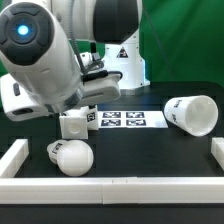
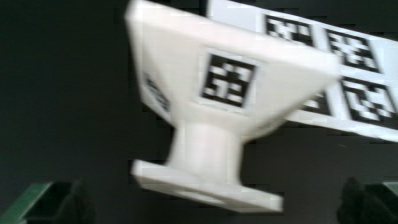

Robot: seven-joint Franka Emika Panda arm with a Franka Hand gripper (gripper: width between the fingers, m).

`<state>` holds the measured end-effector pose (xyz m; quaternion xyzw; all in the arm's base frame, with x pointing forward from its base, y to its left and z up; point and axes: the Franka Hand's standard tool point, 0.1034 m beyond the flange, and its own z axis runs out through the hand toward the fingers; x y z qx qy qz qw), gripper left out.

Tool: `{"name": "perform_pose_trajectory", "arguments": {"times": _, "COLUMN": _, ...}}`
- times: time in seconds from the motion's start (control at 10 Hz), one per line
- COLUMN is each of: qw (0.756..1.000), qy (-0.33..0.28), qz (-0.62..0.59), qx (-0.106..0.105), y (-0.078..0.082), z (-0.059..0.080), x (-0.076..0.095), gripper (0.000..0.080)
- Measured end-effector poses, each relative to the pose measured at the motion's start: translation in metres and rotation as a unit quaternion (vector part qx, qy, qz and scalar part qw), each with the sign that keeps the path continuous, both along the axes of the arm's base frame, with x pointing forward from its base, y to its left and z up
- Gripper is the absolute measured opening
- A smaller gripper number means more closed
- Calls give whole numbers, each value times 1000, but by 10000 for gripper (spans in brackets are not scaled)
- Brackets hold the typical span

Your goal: Assemble lamp

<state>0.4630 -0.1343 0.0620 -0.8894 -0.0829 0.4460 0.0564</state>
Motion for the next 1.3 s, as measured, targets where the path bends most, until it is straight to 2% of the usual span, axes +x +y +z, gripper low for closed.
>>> {"name": "perform_pose_trajectory", "arguments": {"times": 0.1, "qw": 1000, "qy": -6, "qz": -1, "qx": 0, "y": -7, "z": 1, "x": -3, "gripper": 698}}
{"name": "perform_pose_trajectory", "arguments": {"times": 0.5, "qw": 1000, "qy": -5, "qz": 10, "qx": 9, "y": 0, "z": -2, "x": -2, "gripper": 698}}
{"name": "perform_pose_trajectory", "arguments": {"times": 0.6, "qw": 1000, "qy": -6, "qz": 4, "qx": -5, "y": -1, "z": -3, "x": -1, "gripper": 698}}
{"name": "perform_pose_trajectory", "arguments": {"times": 0.7, "qw": 998, "qy": -13, "qz": -16, "qx": -53, "y": -5, "z": -7, "x": -2, "gripper": 698}}
{"name": "perform_pose_trajectory", "arguments": {"times": 0.8, "qw": 996, "qy": -23, "qz": -21, "qx": -86, "y": -3, "z": -10, "x": -4, "gripper": 698}}
{"name": "perform_pose_trajectory", "arguments": {"times": 0.9, "qw": 996, "qy": -19, "qz": -43, "qx": -82, "y": -1, "z": -13, "x": -10, "gripper": 698}}
{"name": "perform_pose_trajectory", "arguments": {"times": 1.0, "qw": 995, "qy": -18, "qz": -70, "qx": -76, "y": -7, "z": -15, "x": -12, "gripper": 698}}
{"name": "perform_pose_trajectory", "arguments": {"times": 1.3, "qw": 996, "qy": -18, "qz": -57, "qx": -68, "y": -1, "z": -15, "x": -11, "gripper": 698}}
